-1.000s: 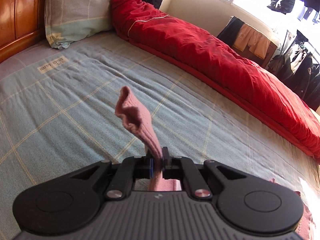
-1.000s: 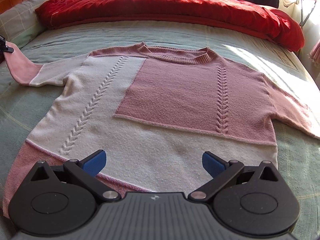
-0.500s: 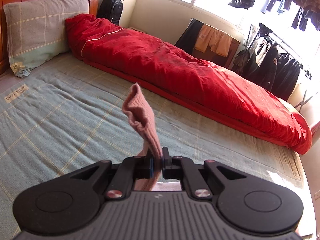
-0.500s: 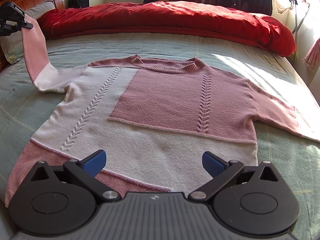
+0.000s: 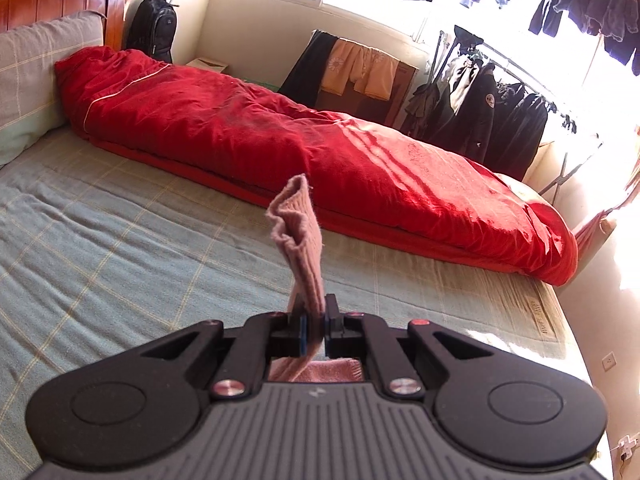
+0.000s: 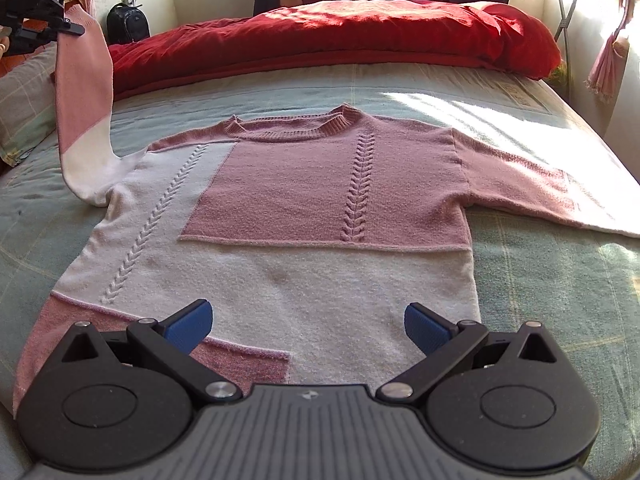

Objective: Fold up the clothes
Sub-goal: 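Lift the sleeve with the left gripper and carry it across the sweater body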

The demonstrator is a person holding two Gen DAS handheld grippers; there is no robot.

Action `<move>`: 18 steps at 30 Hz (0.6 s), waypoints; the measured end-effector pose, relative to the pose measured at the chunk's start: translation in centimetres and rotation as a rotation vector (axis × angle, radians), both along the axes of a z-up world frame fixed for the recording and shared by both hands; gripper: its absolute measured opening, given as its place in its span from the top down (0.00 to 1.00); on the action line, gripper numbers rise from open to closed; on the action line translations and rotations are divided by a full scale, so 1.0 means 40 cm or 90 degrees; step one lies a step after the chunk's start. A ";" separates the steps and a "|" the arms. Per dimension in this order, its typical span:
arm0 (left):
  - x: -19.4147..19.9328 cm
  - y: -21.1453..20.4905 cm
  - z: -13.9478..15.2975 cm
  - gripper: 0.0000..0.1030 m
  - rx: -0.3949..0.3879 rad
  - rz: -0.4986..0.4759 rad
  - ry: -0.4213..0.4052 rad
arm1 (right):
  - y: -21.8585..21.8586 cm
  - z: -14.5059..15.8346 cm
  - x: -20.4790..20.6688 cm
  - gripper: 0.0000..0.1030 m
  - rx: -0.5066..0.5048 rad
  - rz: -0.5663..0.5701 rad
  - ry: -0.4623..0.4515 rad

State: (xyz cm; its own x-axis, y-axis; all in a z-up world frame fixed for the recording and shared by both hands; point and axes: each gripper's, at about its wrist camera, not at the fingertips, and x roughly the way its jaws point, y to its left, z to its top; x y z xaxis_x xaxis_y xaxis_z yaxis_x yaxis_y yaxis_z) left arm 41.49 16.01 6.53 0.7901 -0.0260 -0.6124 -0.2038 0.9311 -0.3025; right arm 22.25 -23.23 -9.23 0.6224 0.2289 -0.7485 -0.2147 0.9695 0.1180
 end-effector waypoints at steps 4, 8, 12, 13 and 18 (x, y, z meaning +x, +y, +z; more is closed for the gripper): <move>0.025 -0.058 0.009 0.95 0.002 -0.014 0.001 | -0.024 -0.007 0.001 0.00 0.010 -0.008 0.003; 0.047 -0.107 0.009 0.95 -0.001 -0.030 0.009 | -0.044 -0.015 0.001 0.00 0.022 -0.017 0.007; 0.067 -0.158 0.006 0.95 -0.007 -0.051 0.018 | -0.059 -0.025 0.000 0.00 0.035 -0.021 0.011; 0.075 -0.177 0.005 0.95 -0.005 -0.057 0.021 | -0.062 -0.028 0.000 0.00 0.037 -0.021 0.013; 0.102 -0.259 -0.009 0.95 -0.003 -0.088 0.031 | -0.076 -0.039 0.001 0.00 0.050 -0.022 0.017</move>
State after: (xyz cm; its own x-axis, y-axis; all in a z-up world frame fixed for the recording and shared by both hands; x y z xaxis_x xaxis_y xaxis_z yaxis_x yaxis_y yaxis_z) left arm 45.59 5.66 6.19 0.7477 -0.1355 -0.6501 -0.0890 0.9497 -0.3003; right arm 22.28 -26.25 -10.79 0.6112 0.2667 -0.7451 -0.1779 0.9637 0.1990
